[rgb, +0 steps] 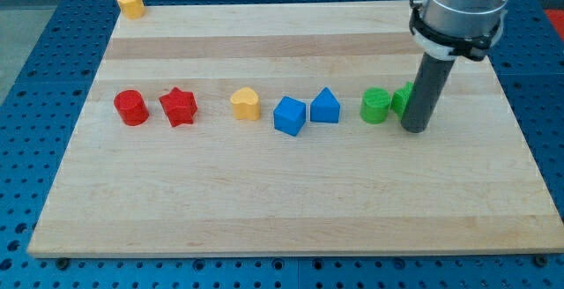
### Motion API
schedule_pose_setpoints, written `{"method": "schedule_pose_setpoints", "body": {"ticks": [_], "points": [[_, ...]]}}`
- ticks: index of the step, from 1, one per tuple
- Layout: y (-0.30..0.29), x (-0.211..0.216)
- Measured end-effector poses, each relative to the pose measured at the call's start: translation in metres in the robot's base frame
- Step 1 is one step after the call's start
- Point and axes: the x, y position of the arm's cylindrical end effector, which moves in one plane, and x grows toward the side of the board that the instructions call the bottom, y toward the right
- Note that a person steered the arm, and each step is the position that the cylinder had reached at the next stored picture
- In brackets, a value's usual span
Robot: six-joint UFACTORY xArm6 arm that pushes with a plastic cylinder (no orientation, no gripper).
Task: Move the green circle towards top center of the board
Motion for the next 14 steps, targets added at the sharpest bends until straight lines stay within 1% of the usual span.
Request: {"method": "schedule_pose_setpoints", "body": {"ticks": [2,3,5,6,7,9,10,12,14], "points": [[-0.033,-0.004],[-0.048,-0.025],[-0.06,-0.102],[-0.07,-0.128],[-0.078,-0.139],[-0.077,-0.141],[-0.06,-0.138],[-0.053,-0.131],[-0.061,-0.108]]}}
